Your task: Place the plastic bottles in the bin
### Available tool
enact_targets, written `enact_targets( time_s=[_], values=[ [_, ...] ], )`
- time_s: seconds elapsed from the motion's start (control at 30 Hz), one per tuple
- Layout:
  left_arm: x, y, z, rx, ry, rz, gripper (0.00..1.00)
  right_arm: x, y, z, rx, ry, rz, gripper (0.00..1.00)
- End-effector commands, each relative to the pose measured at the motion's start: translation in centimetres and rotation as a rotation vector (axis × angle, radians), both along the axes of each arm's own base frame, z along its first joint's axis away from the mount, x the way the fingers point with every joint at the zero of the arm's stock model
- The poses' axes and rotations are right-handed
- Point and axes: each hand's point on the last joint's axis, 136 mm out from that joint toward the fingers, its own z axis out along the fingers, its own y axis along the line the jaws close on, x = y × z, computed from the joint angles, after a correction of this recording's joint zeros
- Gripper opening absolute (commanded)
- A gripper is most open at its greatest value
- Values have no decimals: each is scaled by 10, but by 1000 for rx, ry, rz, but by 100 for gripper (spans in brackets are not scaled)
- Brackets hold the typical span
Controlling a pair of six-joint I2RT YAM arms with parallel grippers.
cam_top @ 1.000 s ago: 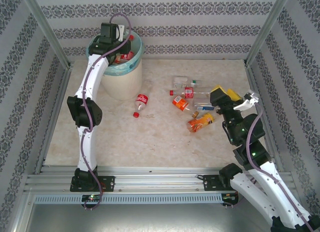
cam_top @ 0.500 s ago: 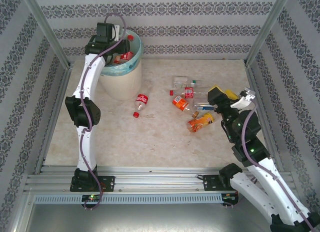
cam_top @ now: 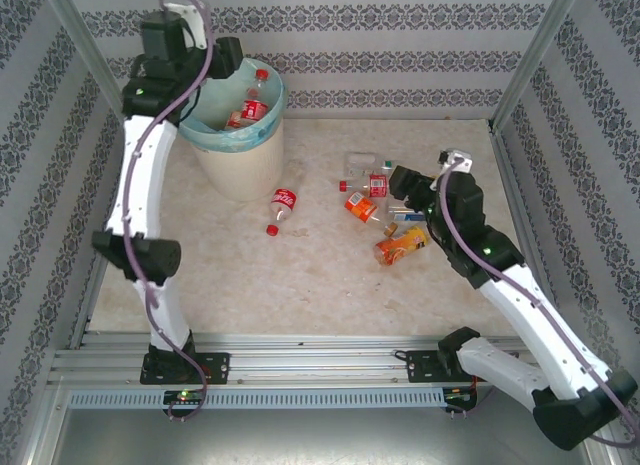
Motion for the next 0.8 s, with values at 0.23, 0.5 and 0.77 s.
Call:
enact_targets(
  time_s=[0.23, 0.5, 0.77],
  values=[
    [-107, -113, 5, 246, -321, -300, 73, -9, -59, -90, -91, 305, -301, 86],
    [-178, -213, -74, 429, -343, -685, 76, -18, -109, -173, 103, 535, -476, 86],
    [-230, -262, -165, 392, -221, -890, 77, -8, -117, -212, 111, 622, -490, 82]
  ],
)
